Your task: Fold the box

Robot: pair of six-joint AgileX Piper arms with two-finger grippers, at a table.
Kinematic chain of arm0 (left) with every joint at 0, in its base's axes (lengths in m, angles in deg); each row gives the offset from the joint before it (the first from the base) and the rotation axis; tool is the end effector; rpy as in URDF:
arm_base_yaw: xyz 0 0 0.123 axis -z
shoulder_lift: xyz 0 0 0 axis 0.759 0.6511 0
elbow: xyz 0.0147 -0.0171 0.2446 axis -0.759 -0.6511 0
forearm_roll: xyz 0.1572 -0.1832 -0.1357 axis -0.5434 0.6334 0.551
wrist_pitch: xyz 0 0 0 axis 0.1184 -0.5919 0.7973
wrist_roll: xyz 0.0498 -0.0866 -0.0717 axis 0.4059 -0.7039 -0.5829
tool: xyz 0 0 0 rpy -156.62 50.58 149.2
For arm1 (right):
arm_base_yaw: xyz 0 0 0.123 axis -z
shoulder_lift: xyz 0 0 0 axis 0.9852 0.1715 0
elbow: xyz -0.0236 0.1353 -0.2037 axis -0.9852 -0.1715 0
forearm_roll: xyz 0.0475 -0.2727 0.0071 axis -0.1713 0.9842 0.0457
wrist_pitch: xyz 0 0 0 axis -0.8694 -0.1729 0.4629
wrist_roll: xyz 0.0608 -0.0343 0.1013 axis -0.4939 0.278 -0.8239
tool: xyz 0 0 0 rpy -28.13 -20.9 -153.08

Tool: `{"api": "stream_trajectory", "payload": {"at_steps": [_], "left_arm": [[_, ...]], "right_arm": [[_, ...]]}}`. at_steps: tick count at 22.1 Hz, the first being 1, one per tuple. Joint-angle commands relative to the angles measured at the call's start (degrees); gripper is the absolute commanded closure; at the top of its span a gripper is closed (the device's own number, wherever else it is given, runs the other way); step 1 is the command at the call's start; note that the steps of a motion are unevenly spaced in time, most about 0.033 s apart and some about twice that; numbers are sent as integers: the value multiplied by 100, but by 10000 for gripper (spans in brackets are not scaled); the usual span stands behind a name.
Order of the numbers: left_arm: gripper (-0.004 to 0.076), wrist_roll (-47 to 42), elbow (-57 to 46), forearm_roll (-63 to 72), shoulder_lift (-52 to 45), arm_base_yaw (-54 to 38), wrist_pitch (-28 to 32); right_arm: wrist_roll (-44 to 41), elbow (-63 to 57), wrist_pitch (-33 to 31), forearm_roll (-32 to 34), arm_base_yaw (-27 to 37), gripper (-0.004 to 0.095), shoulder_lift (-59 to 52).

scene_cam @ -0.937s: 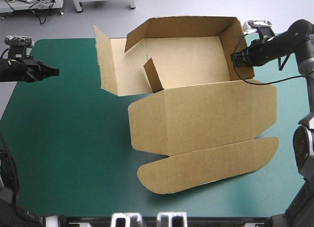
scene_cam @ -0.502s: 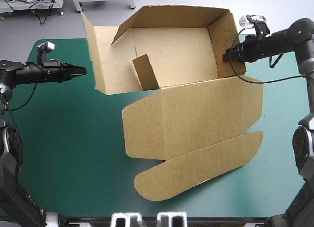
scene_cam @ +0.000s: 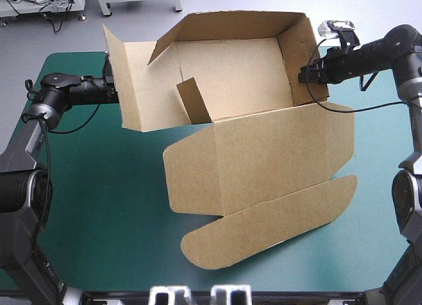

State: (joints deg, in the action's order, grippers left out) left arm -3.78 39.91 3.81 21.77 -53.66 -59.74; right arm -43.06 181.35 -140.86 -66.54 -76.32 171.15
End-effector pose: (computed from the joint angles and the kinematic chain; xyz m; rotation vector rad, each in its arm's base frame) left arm 0.4263 -0.0799 0.2507 0.4542 2.0568 -1.2676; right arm 0.4337 0.0438 0.3182 -0.4744 2.3623 0.6506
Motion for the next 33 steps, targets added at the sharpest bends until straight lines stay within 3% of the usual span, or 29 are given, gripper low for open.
{"api": "stream_trajectory", "payload": {"at_steps": [1, 6, 12, 21, 26, 33], "left_arm": [[712, 24, 187, 697, -416, 136, -544], [712, 24, 187, 856, -734, 325, -544], [701, 15, 187, 788, -1033, 444, -543], [441, -152, 187, 1030, -1033, 444, -543], [419, -152, 187, 1141, -1055, 444, -543], [418, -95, 187, 801, -1088, 444, -197]], "right_arm": [[-237, 199, 305, 141, -6, 928, -336], [-420, 199, 635, 311, -178, 928, -216], [-596, 199, 1380, 689, -890, 928, -37], [-780, 199, 1587, 894, -1134, 928, -8], [-1189, 199, 1760, 1515, -1331, 928, -8], [-1492, 199, 1922, 1807, -1444, 928, -8]]}}
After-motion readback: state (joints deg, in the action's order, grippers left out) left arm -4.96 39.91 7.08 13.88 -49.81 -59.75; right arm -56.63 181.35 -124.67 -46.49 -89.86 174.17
